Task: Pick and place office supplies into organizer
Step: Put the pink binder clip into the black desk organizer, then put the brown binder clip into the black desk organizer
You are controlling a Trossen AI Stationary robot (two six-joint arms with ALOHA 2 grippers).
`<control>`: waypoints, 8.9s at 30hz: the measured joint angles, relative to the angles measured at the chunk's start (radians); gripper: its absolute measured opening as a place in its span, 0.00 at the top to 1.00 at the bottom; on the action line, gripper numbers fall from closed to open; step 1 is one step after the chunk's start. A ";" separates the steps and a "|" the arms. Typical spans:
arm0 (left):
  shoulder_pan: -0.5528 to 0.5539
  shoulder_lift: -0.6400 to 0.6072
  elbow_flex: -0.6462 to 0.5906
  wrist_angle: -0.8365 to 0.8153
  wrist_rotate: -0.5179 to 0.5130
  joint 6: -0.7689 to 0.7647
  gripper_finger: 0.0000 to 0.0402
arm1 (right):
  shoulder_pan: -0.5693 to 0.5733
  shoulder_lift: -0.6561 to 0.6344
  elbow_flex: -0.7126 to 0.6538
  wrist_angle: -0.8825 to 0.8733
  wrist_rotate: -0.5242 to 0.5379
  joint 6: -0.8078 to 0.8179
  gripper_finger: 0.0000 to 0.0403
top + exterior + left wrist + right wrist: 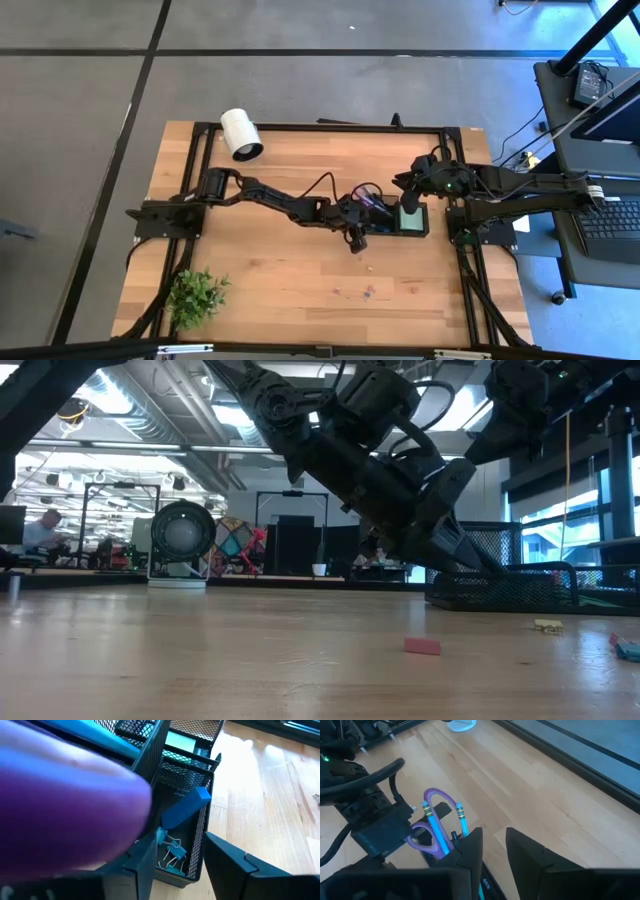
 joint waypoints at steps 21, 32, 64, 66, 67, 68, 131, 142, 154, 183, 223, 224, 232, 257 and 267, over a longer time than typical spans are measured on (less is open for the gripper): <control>-0.063 -0.395 -0.009 -0.804 0.107 0.174 0.64 | 0.015 0.001 0.003 0.072 -0.196 -0.059 0.78; -0.050 -0.775 -0.404 -0.440 0.045 0.209 0.64 | 0.211 0.248 0.311 -0.172 -0.082 0.001 0.78; -0.049 -1.010 -0.818 0.000 -0.062 0.124 0.64 | 0.848 0.921 0.498 -0.512 -0.300 1.537 0.78; -0.049 -1.010 -0.818 0.000 -0.062 0.123 0.64 | 0.847 0.928 0.498 -0.494 -0.299 1.457 0.78; -0.049 -1.010 -0.818 0.000 -0.062 0.123 0.64 | 0.847 0.927 0.498 -0.491 -0.299 1.427 0.78; -0.049 -1.010 -0.818 0.000 -0.062 0.120 0.64 | 0.847 0.927 0.498 -0.491 -0.300 1.403 0.78; -0.053 -1.009 -0.818 -0.004 -0.063 0.089 0.64 | 0.866 0.916 0.378 -0.370 -0.400 0.284 0.37; -0.053 -1.009 -0.818 -0.005 -0.066 0.075 0.64 | 0.878 0.916 0.266 -0.232 -0.400 0.205 0.37; -0.053 -1.009 -0.818 -0.005 -0.114 0.060 0.64 | 0.879 0.909 0.191 -0.167 -0.340 0.133 0.51; -0.053 -1.009 -0.818 -0.008 -0.120 0.060 0.64 | 0.878 0.913 0.187 -0.156 -0.275 0.429 0.85; -0.053 -1.009 -0.818 -0.009 -0.119 0.060 0.64 | 0.379 0.765 0.255 -0.297 0.132 0.492 0.84; -0.053 -1.009 -0.818 -0.009 -0.119 0.060 0.64 | 0.378 0.771 0.255 -0.298 0.132 0.495 0.84; -0.053 -1.009 -0.818 -0.010 -0.119 0.060 0.64 | 0.378 0.795 0.256 -0.281 0.125 0.495 0.82; -0.053 -1.009 -0.818 -0.013 -0.119 0.060 0.64 | 0.407 0.785 0.256 -0.077 -0.370 0.120 0.64; -0.053 -1.009 -0.818 -0.016 -0.119 0.060 0.64 | 0.482 0.785 0.256 -0.001 -0.398 -0.233 0.64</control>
